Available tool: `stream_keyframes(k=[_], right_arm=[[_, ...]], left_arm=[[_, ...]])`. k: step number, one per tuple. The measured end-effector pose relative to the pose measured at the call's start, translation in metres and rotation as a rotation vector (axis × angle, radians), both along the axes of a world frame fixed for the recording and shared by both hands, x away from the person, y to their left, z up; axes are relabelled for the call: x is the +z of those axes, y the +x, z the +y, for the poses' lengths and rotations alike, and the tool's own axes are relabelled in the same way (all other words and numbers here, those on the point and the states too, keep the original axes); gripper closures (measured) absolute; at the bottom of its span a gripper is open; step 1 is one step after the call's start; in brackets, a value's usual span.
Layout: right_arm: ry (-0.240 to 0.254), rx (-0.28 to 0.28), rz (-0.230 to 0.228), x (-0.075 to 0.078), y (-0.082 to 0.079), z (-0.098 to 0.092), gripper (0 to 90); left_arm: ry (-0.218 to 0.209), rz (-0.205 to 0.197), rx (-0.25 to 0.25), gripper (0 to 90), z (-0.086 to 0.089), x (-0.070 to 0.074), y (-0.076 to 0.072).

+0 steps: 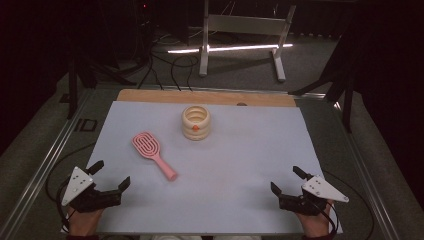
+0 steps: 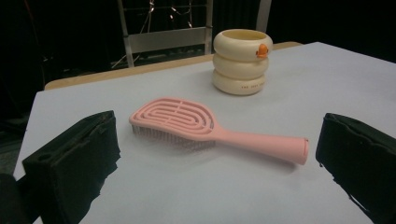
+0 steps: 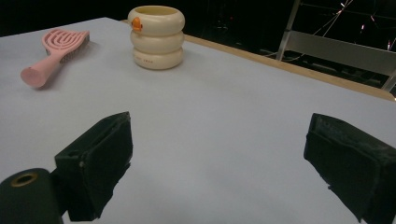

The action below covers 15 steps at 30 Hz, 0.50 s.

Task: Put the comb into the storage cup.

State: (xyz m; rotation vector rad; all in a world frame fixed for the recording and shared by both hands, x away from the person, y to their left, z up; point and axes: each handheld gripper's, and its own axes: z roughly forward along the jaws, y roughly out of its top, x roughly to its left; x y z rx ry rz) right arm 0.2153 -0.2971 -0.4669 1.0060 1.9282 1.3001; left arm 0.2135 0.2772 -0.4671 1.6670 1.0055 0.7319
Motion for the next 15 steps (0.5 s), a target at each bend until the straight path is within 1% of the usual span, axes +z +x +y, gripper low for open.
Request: stream_keyframes(k=[7, 15], right_arm=[[-0.001, -0.005, -0.006, -0.0001, -0.0004, 0.0010, 7.6], [0.004, 0.002, -0.002, -0.0022, -0.0007, 0.0027, 7.7]], left_arm=[[0.002, -0.002, 0.012, 0.2, 0.0008, 0.0004, -0.0001], [-0.005, 0.008, 0.008, 0.2, -0.0008, 0.0010, 0.0006]])
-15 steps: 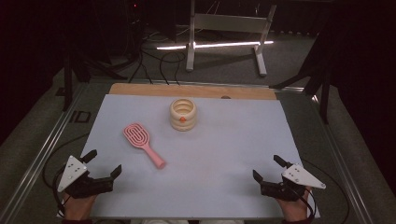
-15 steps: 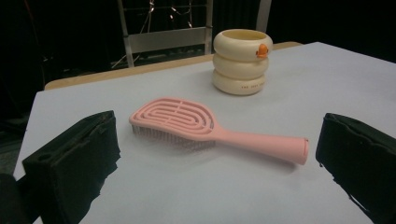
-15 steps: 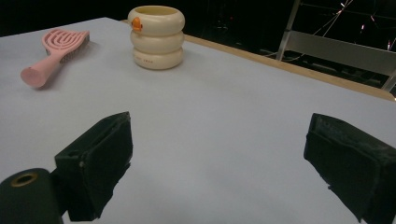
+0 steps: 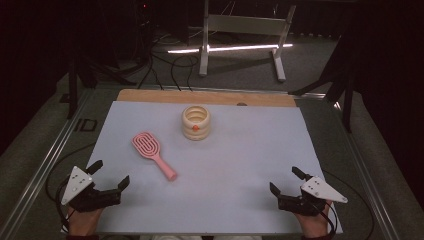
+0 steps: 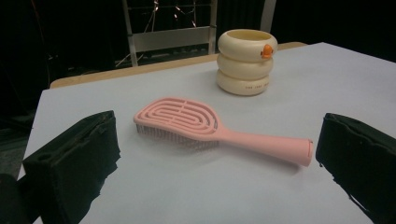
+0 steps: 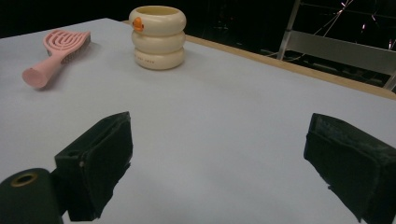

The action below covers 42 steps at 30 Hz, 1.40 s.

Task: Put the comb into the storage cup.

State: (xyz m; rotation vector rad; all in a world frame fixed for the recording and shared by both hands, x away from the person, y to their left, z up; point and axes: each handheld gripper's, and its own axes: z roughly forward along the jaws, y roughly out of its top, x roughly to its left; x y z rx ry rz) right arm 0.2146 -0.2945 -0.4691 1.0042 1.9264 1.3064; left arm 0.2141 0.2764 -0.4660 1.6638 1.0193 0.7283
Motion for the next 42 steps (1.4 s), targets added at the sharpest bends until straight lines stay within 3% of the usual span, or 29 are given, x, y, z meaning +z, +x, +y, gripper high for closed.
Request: stream_keyframes(k=[21, 37, 42], right_arm=[[-0.003, 0.012, 0.009, 0.000, 0.003, 0.001, 7.7], [0.011, 0.019, 0.008, 0.002, 0.002, 0.003, 7.7], [0.009, 0.020, 0.008, 0.002, 0.002, 0.003, 7.7]], left_arm=[[-0.014, -0.001, 0.007, 0.2, -0.007, 0.009, 0.005], [0.045, 0.006, -0.042, 0.2, -0.026, 0.019, 0.023], [0.043, 0.007, -0.050, 0.2, -0.030, 0.020, 0.028]])
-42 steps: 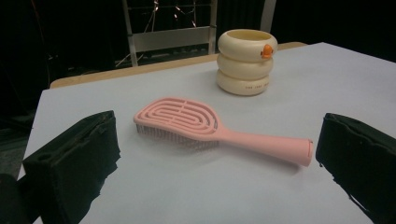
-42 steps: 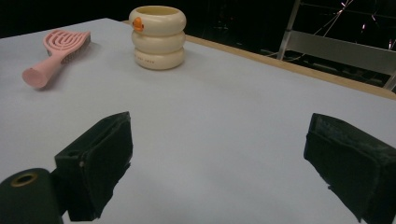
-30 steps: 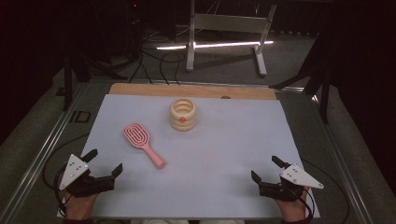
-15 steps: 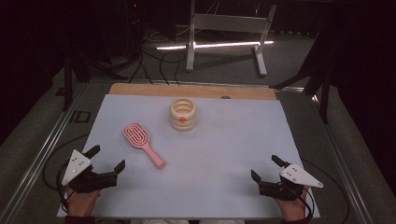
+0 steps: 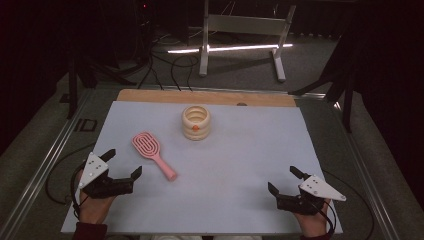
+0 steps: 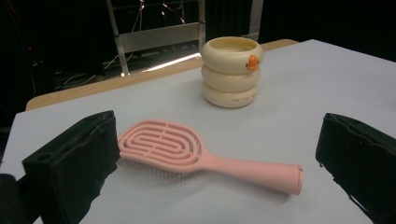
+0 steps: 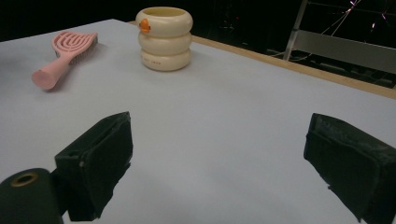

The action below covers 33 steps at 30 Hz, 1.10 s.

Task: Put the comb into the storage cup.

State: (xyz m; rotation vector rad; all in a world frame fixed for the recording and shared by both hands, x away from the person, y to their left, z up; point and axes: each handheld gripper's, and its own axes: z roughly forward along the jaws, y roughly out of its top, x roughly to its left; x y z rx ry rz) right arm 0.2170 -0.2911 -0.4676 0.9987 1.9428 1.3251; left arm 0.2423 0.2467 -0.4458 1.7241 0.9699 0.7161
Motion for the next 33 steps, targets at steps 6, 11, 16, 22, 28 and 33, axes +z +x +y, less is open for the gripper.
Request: stream_keyframes(k=[6, 11, 16, 22, 28, 33], right_arm=[[-0.002, 0.001, 0.003, 0.000, 0.000, 0.001, 7.7], [-0.006, 0.001, 0.003, -0.001, 0.000, 0.001, 7.7], [-0.003, 0.002, 0.002, -0.001, 0.000, 0.001, 7.7], [0.014, 0.006, 0.006, -0.001, 0.000, 0.001, 7.7], [0.017, 0.007, 0.005, -0.002, 0.000, 0.001, 7.7], [0.017, 0.008, 0.008, -0.002, 0.000, 0.001, 7.7]], left_arm=[[-0.004, 0.004, -0.007, 0.2, -0.005, 0.001, 0.006], [0.001, 0.008, -0.011, 0.2, -0.009, 0.001, 0.011], [0.000, 0.017, -0.019, 0.2, -0.012, 0.001, 0.016], [-0.004, 0.024, -0.024, 0.2, -0.016, 0.000, 0.021], [-0.018, 0.034, -0.026, 0.2, -0.022, -0.002, 0.027], [-0.018, 0.039, -0.042, 0.3, -0.029, -0.004, 0.033]])
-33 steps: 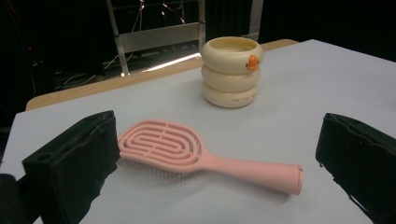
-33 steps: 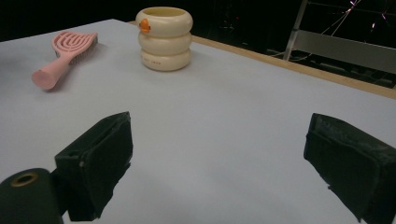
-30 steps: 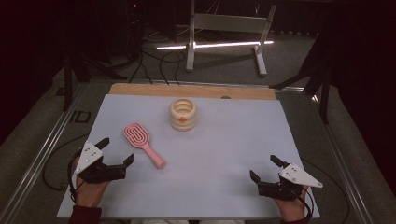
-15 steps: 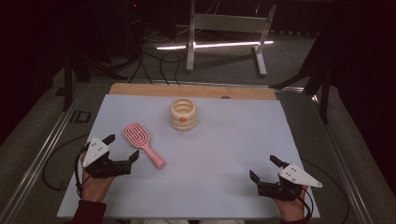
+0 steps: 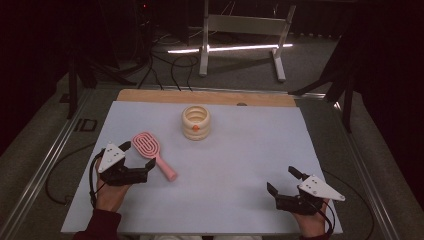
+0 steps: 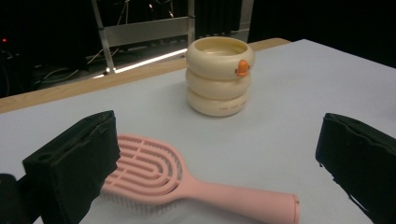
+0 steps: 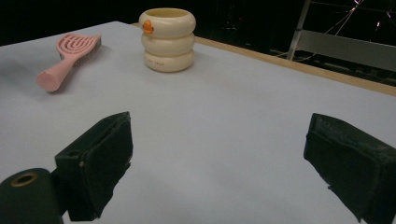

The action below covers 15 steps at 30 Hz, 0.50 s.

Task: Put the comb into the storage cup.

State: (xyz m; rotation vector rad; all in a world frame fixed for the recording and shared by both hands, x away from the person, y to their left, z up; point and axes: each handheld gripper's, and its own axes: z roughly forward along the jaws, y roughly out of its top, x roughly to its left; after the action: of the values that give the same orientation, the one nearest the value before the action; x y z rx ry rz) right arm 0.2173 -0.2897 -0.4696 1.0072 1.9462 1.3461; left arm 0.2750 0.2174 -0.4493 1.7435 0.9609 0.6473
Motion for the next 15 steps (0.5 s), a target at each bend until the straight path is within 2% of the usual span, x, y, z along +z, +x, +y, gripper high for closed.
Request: stream_keyframes(k=[15], right_arm=[[0.008, 0.003, -0.001, 0.000, 0.000, 0.000, 7.7]], left_arm=[[0.007, 0.021, -0.004, 0.6, -0.011, -0.002, 0.012]])
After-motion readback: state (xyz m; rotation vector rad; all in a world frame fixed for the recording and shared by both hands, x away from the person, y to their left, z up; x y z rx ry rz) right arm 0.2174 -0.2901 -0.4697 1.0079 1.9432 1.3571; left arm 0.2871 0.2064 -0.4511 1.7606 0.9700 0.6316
